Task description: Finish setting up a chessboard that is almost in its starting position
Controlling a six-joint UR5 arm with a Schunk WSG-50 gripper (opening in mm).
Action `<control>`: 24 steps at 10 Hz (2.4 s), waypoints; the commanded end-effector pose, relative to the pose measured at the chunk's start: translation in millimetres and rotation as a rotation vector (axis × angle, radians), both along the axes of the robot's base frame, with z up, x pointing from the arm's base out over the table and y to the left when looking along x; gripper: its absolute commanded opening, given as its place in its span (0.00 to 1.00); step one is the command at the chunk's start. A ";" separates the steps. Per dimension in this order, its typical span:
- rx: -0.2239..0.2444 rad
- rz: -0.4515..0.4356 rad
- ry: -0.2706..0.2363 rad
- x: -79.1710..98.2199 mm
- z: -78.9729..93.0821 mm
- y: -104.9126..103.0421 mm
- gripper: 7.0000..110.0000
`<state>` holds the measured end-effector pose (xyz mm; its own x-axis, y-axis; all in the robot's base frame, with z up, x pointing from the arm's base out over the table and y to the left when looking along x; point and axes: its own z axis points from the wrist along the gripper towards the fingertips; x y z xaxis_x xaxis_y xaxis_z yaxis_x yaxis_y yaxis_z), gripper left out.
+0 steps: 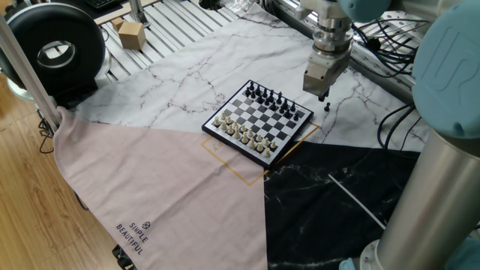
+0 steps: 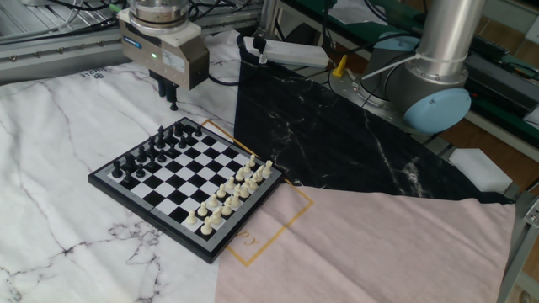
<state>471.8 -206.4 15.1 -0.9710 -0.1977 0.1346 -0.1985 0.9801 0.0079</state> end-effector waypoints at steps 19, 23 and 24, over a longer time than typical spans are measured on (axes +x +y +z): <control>0.009 -0.024 -0.128 10.5 -14.0 8.3 0.15; 0.005 -0.014 -0.074 -14.4 -15.2 -0.9 0.15; 0.016 -0.009 -0.078 -12.9 -15.8 1.6 0.15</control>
